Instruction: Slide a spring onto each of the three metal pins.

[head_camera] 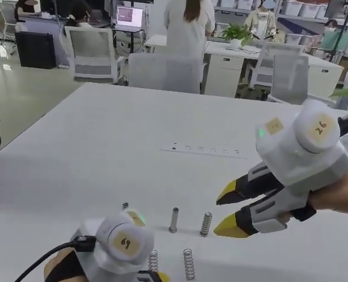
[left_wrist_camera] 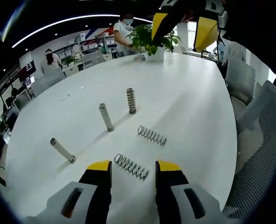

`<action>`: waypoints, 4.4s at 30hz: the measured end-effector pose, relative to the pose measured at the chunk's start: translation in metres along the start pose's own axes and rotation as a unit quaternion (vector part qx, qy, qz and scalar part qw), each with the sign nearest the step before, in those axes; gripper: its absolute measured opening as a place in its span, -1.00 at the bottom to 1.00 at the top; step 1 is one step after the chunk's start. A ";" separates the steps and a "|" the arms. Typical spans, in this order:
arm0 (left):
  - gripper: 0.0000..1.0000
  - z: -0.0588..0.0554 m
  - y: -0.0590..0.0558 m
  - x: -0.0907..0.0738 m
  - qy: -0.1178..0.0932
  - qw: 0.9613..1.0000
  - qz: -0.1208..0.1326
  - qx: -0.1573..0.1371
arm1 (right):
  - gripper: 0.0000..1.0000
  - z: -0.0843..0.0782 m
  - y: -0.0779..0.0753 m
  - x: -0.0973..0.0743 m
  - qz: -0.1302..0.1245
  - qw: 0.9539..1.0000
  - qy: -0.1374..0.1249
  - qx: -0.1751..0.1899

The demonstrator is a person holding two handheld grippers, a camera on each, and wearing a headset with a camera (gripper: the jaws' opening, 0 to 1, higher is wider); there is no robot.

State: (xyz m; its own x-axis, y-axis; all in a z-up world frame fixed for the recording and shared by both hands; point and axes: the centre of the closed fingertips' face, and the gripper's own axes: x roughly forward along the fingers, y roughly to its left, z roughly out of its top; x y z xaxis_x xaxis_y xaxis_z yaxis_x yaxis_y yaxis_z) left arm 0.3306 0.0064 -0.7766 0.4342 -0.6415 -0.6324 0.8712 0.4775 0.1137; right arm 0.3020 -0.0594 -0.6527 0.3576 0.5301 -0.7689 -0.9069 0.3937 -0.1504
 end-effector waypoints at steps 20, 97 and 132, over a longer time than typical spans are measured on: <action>-0.62 -0.017 0.019 -0.006 0.019 1.000 0.016 -0.009 | -0.45 -0.001 0.005 0.004 0.008 1.000 0.003 -0.004; -0.97 0.063 -0.029 -0.120 -0.132 0.986 -0.102 0.004 | -0.60 0.049 0.055 0.028 0.128 0.990 -0.049 -0.032; -0.98 0.064 -0.042 -0.102 -0.115 0.985 -0.119 0.045 | -0.81 0.054 0.068 0.022 0.142 0.987 -0.018 -0.074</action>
State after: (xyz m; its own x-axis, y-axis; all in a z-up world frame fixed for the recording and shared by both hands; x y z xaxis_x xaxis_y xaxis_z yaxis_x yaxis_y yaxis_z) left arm 0.2644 0.0140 -0.6679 0.2459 -0.8528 -0.4607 0.9671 0.2479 0.0574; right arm 0.2599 0.0202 -0.6462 0.0886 0.6301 -0.7714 -0.9934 0.1123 -0.0224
